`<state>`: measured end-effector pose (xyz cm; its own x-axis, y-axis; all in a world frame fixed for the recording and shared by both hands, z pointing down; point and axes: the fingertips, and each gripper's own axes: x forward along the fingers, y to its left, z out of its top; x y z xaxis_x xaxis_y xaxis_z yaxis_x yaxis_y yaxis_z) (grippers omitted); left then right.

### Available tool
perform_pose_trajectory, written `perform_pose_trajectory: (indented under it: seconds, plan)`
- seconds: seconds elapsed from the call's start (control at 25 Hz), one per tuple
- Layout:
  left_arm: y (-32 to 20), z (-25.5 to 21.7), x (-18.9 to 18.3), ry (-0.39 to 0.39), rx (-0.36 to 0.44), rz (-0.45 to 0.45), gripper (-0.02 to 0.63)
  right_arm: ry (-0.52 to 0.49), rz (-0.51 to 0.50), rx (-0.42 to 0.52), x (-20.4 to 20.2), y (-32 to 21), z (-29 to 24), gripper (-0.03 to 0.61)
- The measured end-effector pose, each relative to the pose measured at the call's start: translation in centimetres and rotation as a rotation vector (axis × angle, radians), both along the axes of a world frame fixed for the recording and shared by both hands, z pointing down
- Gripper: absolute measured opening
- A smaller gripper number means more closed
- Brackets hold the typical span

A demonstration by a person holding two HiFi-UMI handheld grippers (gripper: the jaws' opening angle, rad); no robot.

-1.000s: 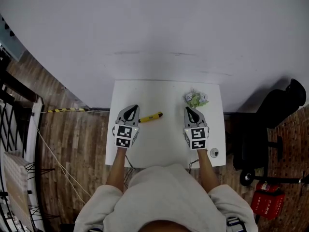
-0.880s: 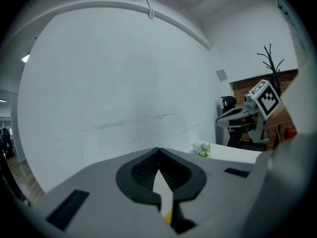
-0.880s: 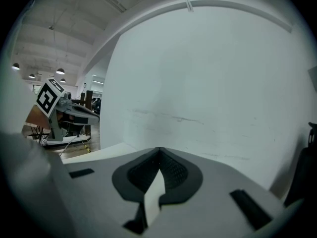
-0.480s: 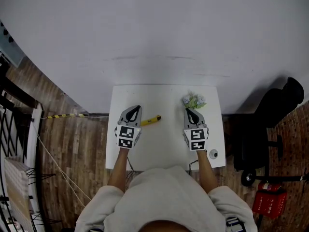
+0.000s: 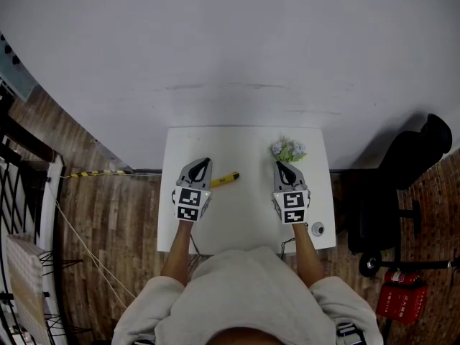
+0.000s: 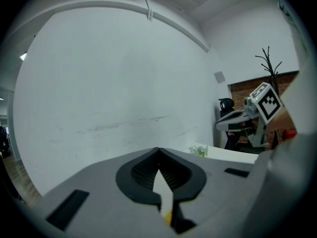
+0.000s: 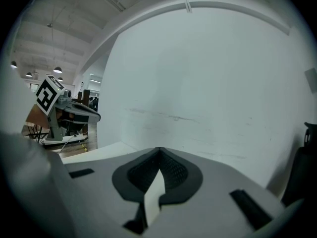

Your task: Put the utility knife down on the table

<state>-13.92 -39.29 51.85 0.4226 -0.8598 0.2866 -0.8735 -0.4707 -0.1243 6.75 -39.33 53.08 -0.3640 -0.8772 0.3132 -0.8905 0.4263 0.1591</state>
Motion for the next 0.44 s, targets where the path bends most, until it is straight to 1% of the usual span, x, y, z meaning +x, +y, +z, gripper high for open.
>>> perform_pose_trajectory:
  seconds: [0.12, 0.44]
  plan:
    - [-0.04, 0.32, 0.05, 0.005, -0.006, 0.002, 0.006, 0.002, 0.000, -0.002, -0.09, 0.00, 0.01, -0.002]
    - [0.23, 0.43, 0.28, -0.012, -0.006, 0.005, 0.006, 0.005, -0.004, -0.003, 0.02, 0.23, 0.31, -0.002]
